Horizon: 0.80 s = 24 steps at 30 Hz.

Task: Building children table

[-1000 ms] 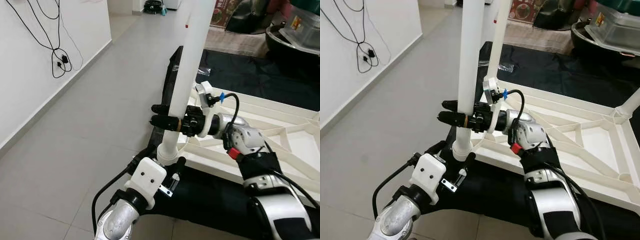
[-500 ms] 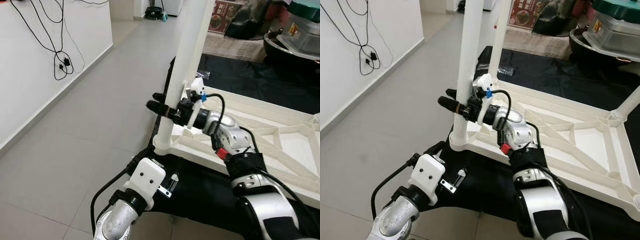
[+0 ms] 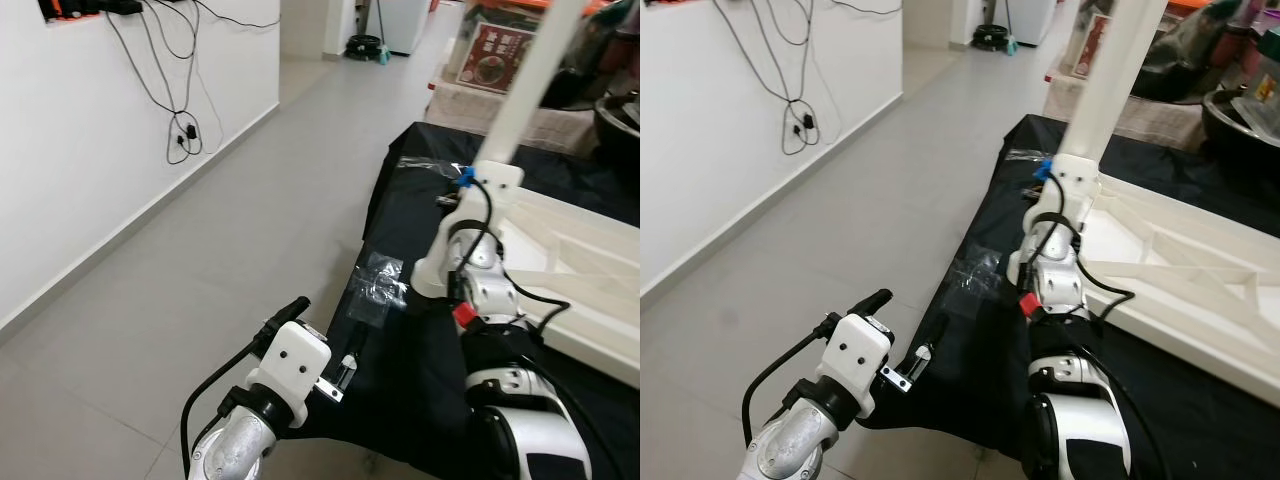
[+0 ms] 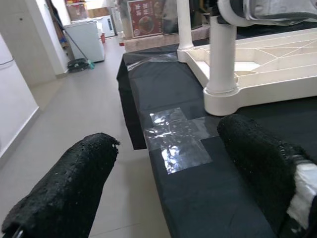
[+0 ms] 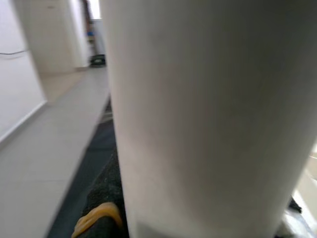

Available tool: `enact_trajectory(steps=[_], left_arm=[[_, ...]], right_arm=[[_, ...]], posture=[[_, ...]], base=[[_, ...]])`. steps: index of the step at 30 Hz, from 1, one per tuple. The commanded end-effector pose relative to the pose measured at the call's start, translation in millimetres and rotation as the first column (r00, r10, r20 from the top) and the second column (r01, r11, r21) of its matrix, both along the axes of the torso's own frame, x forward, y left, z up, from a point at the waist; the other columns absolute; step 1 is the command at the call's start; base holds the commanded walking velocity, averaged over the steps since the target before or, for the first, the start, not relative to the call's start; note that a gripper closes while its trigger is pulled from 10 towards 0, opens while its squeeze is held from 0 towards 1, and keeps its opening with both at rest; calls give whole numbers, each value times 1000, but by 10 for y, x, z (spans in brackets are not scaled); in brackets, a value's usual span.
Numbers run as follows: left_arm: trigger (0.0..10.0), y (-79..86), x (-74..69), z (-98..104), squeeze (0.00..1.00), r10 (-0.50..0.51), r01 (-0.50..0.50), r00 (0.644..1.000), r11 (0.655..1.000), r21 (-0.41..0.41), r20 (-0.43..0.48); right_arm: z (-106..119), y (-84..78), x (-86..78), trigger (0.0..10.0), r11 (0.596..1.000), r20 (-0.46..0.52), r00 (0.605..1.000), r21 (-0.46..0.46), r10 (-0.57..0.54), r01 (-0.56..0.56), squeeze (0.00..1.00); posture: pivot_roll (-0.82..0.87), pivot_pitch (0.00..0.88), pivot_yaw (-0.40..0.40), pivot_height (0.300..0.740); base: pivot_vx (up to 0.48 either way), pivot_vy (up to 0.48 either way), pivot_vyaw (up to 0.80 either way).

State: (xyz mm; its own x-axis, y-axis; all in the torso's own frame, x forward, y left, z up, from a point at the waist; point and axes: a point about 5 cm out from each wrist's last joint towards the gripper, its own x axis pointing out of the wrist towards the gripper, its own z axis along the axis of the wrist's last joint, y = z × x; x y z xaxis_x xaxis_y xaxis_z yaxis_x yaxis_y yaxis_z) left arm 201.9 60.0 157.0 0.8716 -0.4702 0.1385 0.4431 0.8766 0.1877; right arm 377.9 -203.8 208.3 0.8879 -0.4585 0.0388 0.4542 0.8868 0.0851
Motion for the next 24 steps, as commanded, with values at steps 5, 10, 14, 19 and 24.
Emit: enact_trajectory(steps=[5, 10, 14, 19, 24], left_arm=[[10000, -17, 2, -20, 0, -8, 8, 1000, 1000, 8, -6], [10000, -17, 2, -24, 0, -9, 9, 1000, 1000, 8, -7], [10000, -16, -1, -30, 0, -6, 6, 1000, 1000, 9, -9], [10000, -15, -8, -34, 0, -5, 5, 1000, 1000, 9, -10], [10000, -19, -13, -37, 0, -8, 8, 1000, 1000, 9, -11]], right_arm=[[-267, -84, -88, 10000, 996, -136, 988, 41, -69, 75, 0], [-96, 173, -5, 10000, 997, 24, 997, 36, 68, -69, 0], [83, 376, 63, 10000, 969, 162, 957, 21, 240, -247, 1000], [192, 470, 140, 10000, 878, 212, 864, 45, 457, -476, 0], [285, 505, 158, 10000, 666, 240, 652, 29, 719, -745, 0]], posture=[[122, 100, -87, 740], [127, 97, -87, 740], [134, 92, -90, 740], [134, 87, -87, 740], [133, 79, -88, 740]], base=[[0, 0, 0], [0, 0, 0], [0, 0, 0], [0, 0, 0], [0, 0, 0]])
